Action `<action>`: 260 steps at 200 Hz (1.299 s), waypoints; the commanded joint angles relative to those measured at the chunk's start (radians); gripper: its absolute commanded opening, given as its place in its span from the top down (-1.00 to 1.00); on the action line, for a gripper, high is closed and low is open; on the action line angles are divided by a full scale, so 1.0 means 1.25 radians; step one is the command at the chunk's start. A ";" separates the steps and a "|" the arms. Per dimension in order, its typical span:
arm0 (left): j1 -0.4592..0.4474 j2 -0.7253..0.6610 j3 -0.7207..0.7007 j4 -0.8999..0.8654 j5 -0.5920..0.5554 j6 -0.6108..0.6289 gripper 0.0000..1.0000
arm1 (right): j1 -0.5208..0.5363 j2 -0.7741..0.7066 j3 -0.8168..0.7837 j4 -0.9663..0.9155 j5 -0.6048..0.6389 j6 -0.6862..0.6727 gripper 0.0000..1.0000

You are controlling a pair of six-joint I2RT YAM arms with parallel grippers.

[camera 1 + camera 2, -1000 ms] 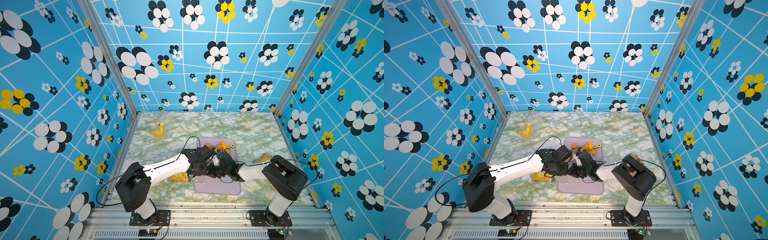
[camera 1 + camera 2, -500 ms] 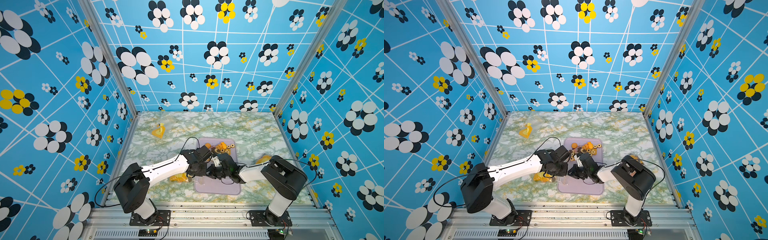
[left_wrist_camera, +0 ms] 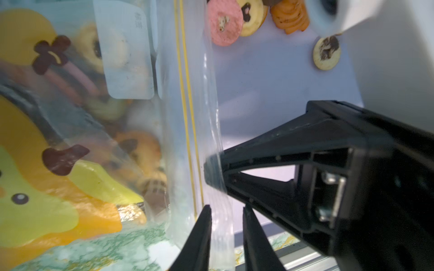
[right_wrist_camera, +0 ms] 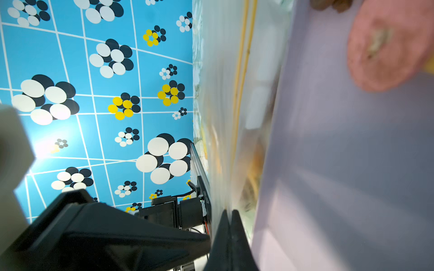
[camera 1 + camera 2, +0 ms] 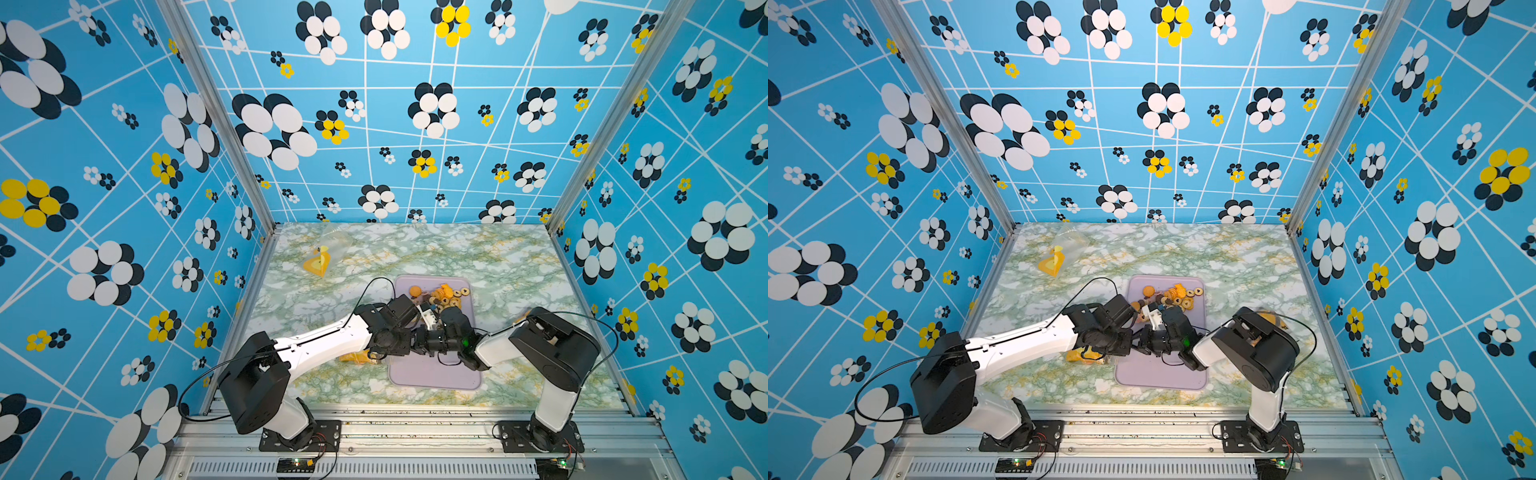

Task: Pour cookies out of the ziploc bag
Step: Open the ziploc bag at the center of the board.

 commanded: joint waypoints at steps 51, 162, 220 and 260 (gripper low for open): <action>0.004 0.024 -0.003 -0.049 -0.020 -0.006 0.50 | 0.002 0.001 -0.016 0.052 -0.017 0.020 1.00; 0.004 0.055 0.016 -0.084 -0.043 -0.011 0.61 | 0.002 -0.012 -0.025 0.041 -0.014 0.014 1.00; 0.000 -0.053 -0.020 -0.020 -0.064 -0.005 0.32 | 0.001 -0.013 -0.039 0.104 -0.034 0.038 1.00; 0.004 -0.069 -0.011 -0.022 -0.077 0.007 0.05 | 0.001 0.005 -0.039 0.157 -0.057 0.057 1.00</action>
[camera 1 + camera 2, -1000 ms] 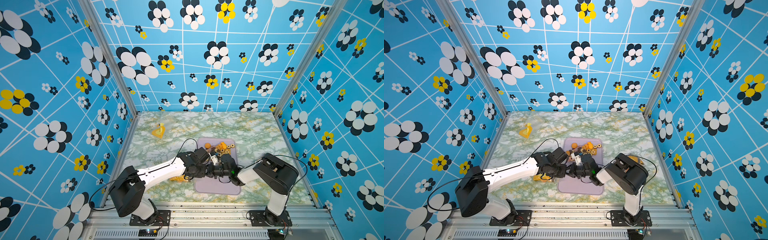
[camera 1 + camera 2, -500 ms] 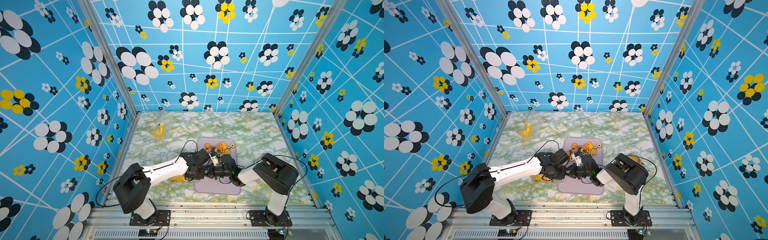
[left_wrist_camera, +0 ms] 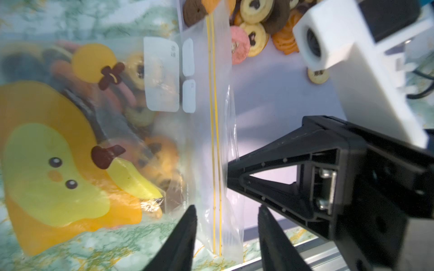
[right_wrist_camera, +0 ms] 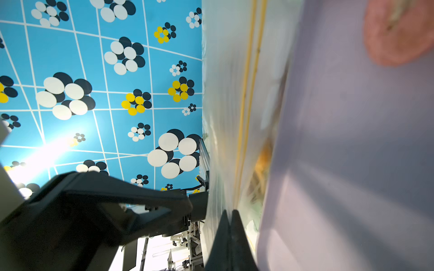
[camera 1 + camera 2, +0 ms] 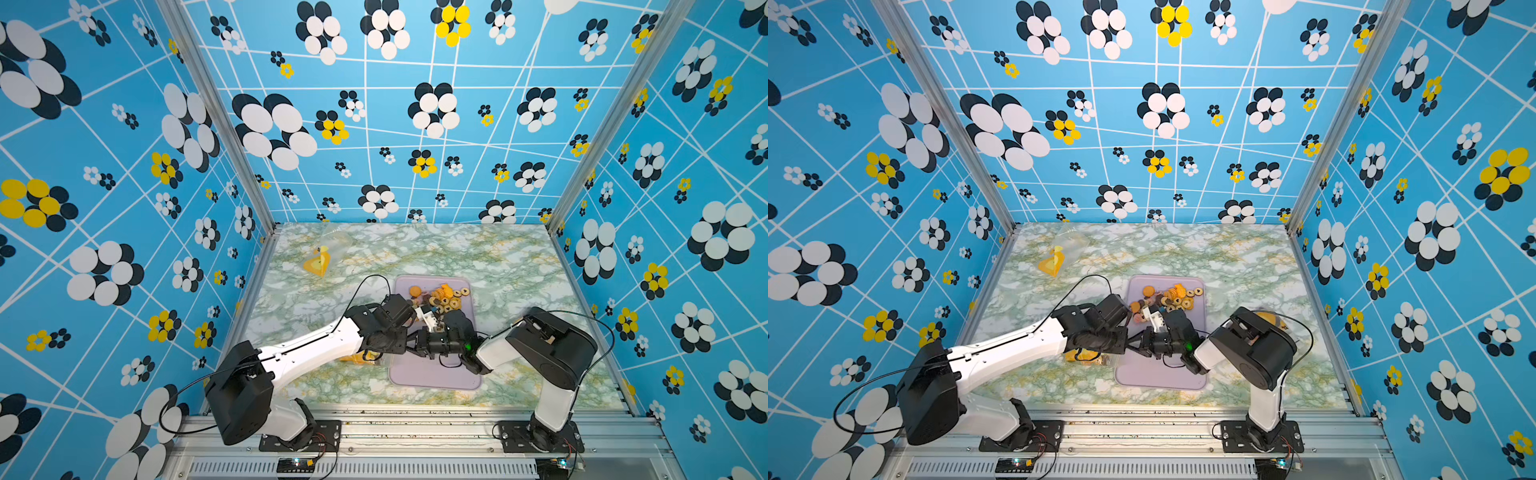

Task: Pour cookies out of the ziploc bag
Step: Open the ziploc bag at the center of the board.

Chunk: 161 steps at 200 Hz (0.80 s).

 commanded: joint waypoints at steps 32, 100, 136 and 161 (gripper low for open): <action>0.005 0.028 0.011 -0.008 -0.023 0.002 0.03 | 0.001 0.001 -0.012 0.085 -0.034 0.028 1.00; 0.010 0.052 0.027 -0.039 -0.037 -0.002 0.31 | 0.002 -0.005 -0.017 0.071 -0.032 0.020 1.00; 0.014 0.063 0.018 -0.039 -0.019 0.000 0.42 | 0.001 -0.008 -0.020 0.072 -0.030 0.020 1.00; 0.014 0.072 0.018 -0.029 0.000 0.001 0.48 | 0.001 -0.011 -0.022 0.068 -0.029 0.017 1.00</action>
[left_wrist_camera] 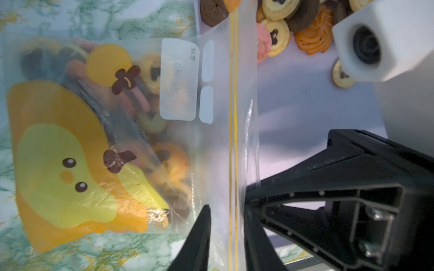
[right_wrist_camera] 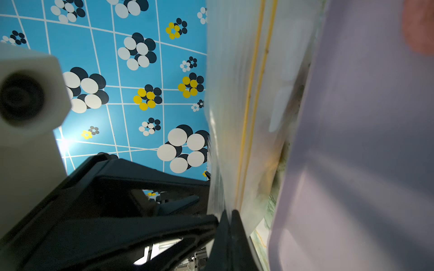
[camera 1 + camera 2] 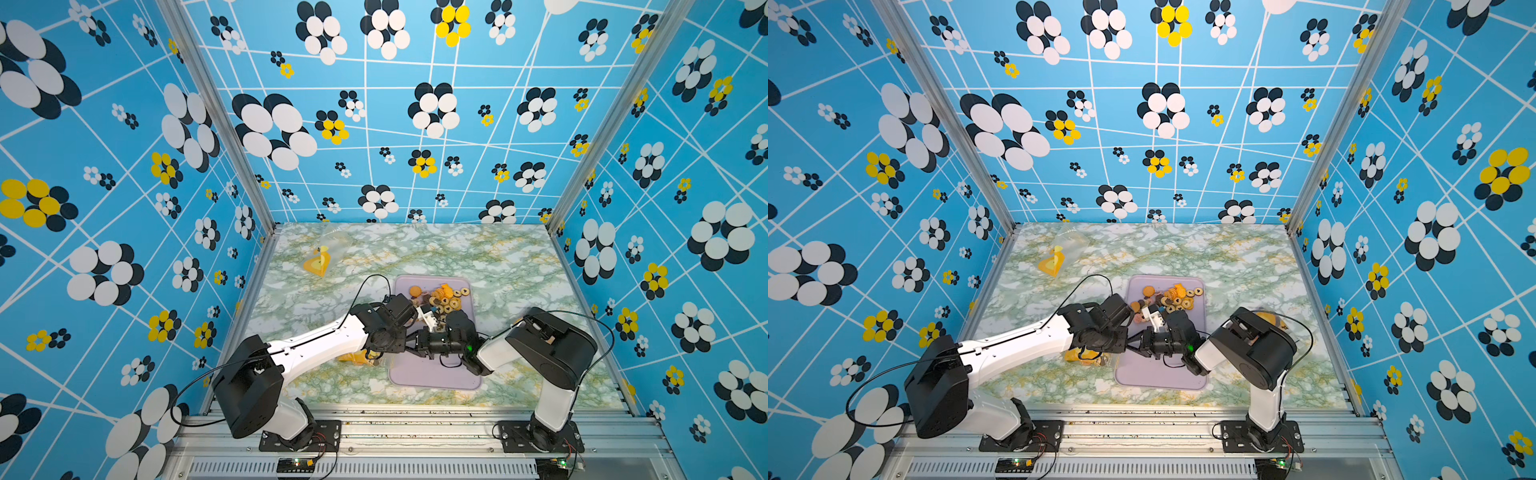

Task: Pour cookies out of the ziploc bag
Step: Open the ziploc bag at the center of the board.

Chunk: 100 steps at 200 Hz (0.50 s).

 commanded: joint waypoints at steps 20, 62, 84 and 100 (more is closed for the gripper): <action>0.005 0.018 0.005 0.006 0.035 0.006 0.49 | 0.000 -0.011 -0.010 0.023 -0.010 -0.004 1.00; 0.005 0.025 0.002 0.021 0.053 0.007 0.63 | 0.002 -0.014 -0.011 0.021 -0.008 -0.005 1.00; 0.005 0.031 -0.001 0.029 0.063 0.006 0.69 | 0.002 -0.016 -0.011 0.021 -0.008 -0.005 1.00; 0.006 0.034 0.000 0.031 0.066 0.004 0.76 | 0.001 -0.016 -0.013 0.021 -0.008 -0.005 1.00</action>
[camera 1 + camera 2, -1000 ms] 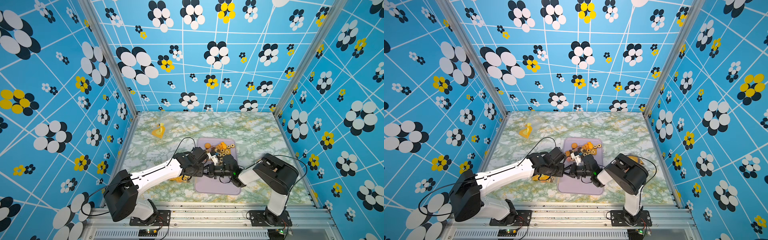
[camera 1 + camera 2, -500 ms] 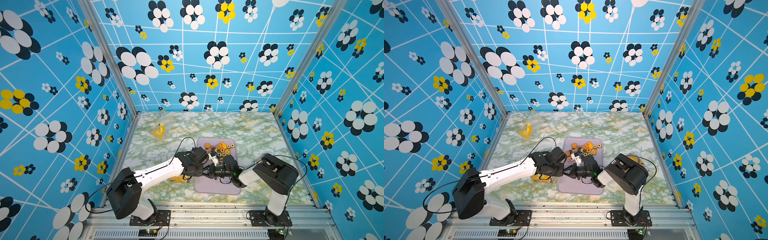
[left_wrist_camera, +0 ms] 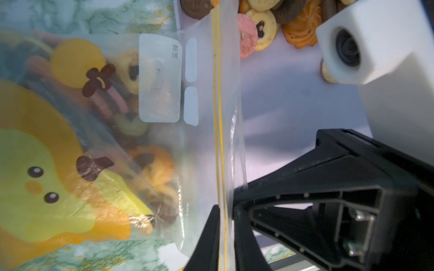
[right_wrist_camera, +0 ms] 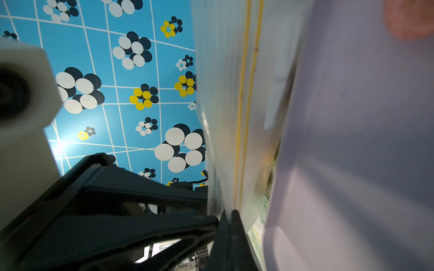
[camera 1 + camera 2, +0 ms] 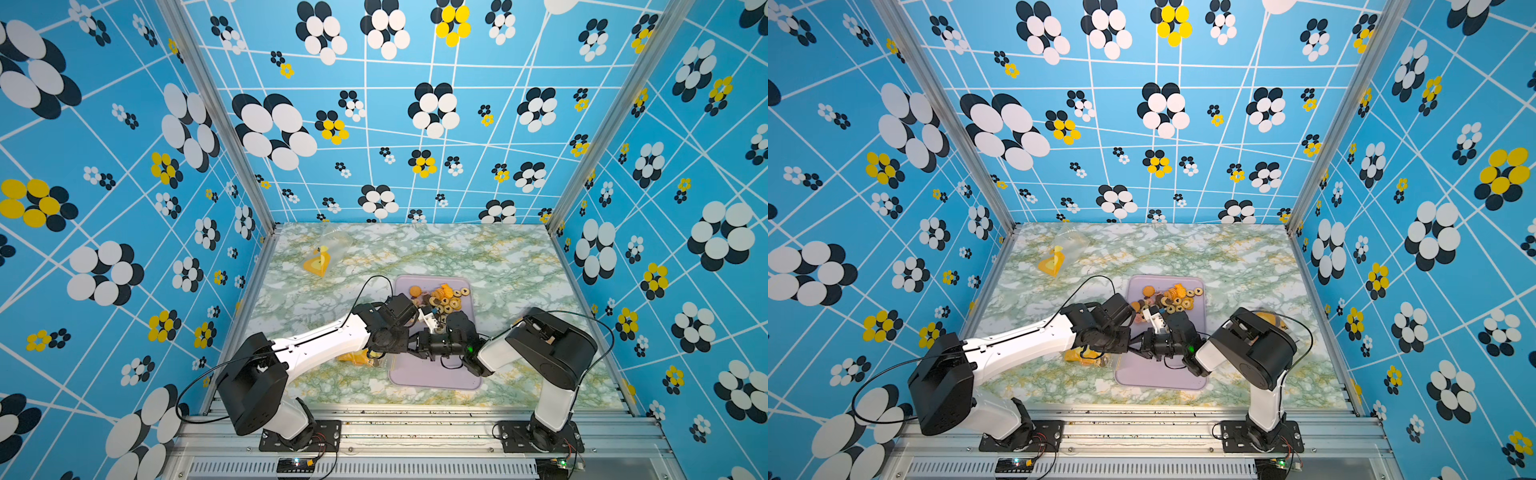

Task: Pour cookies out of the ziploc bag
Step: Open the ziploc bag at the center of the board.

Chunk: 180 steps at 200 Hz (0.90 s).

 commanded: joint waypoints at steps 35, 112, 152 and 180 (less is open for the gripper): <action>0.006 0.025 0.004 -0.003 0.016 0.003 0.88 | 0.001 -0.018 -0.008 0.025 -0.008 -0.006 1.00; 0.010 0.022 0.005 -0.030 -0.026 -0.015 1.00 | 0.002 -0.056 0.012 -0.153 0.018 -0.077 1.00; 0.013 0.010 0.005 -0.030 -0.035 -0.019 1.00 | 0.003 -0.114 0.093 -0.516 0.080 -0.243 1.00; 0.014 0.010 0.002 -0.027 -0.039 -0.024 1.00 | 0.003 -0.101 0.126 -0.599 0.094 -0.271 1.00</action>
